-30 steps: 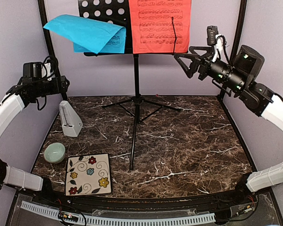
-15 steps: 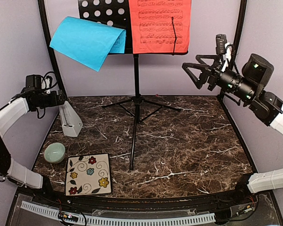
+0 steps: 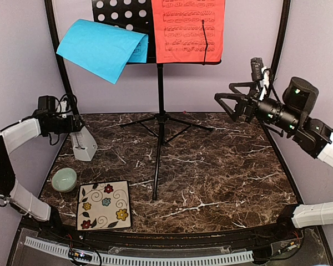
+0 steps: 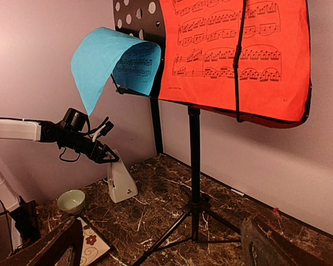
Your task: Set up the instrument practice props
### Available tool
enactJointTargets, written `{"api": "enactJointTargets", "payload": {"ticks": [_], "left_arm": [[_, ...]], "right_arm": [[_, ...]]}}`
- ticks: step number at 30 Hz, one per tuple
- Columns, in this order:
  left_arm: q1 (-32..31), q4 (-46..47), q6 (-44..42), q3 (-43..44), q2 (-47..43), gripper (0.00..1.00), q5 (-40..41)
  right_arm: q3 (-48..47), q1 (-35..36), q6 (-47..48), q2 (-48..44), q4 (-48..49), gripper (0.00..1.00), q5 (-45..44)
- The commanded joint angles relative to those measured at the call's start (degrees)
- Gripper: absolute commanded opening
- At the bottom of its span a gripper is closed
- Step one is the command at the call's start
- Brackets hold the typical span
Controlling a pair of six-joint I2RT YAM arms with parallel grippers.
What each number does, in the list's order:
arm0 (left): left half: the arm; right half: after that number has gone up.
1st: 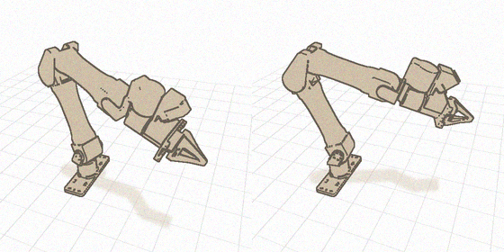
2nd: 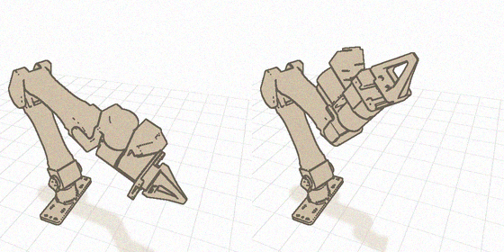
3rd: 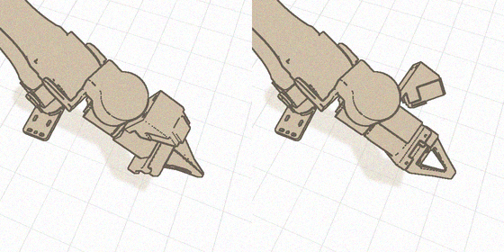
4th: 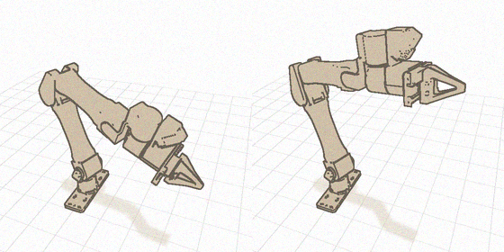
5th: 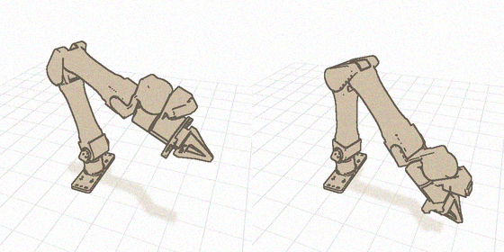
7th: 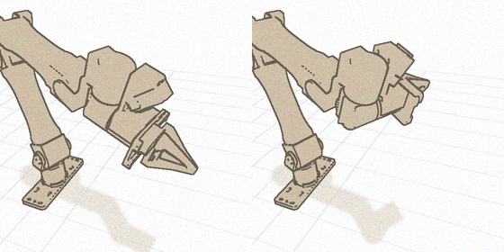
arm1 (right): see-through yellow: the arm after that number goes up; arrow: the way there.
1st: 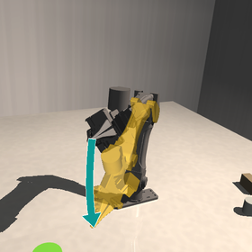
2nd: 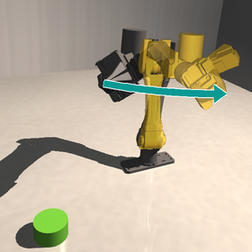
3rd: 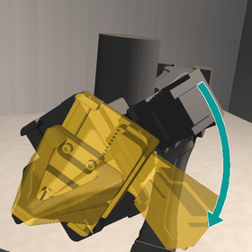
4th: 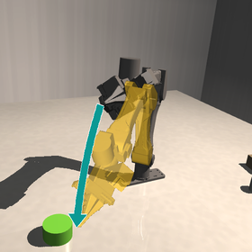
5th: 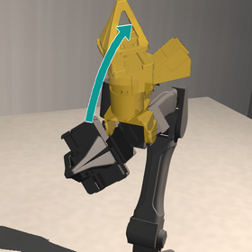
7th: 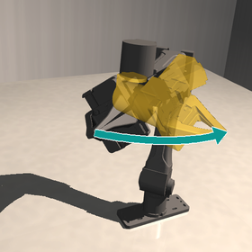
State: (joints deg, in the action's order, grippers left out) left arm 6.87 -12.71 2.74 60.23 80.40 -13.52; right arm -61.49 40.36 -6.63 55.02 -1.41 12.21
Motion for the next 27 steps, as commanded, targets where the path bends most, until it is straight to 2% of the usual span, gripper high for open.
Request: {"api": "enactJointTargets", "payload": {"ticks": [1,7,12,19,27], "left_arm": [[0.1,1.6,-1.8,-1.6,1.2,0.83,-1.6],[-0.2,2.4,-0.8,-3.0,0.9,0.63,-4.7],[-1.9,2.8,0.3,-4.3,-3.4,0.45,-4.3],[-5.4,1.0,-0.4,-4.9,-8.3,0.36,-4.9],[-13.9,-4.6,1.2,-1.2,-16.9,0.29,-9.3]], "right_arm": [[2.7,0.4,-2.6,-1.2,2.4,1.00,0.9],[6.3,0.4,-4.7,0.2,1.8,1.00,-1.5],[10.0,0.4,-8.1,2.0,3.2,1.00,-4.0],[12.5,0.4,-11.2,3.4,5.5,1.00,-4.8],[14.1,0.3,-11.3,3.4,6.1,1.00,-0.3]]}}
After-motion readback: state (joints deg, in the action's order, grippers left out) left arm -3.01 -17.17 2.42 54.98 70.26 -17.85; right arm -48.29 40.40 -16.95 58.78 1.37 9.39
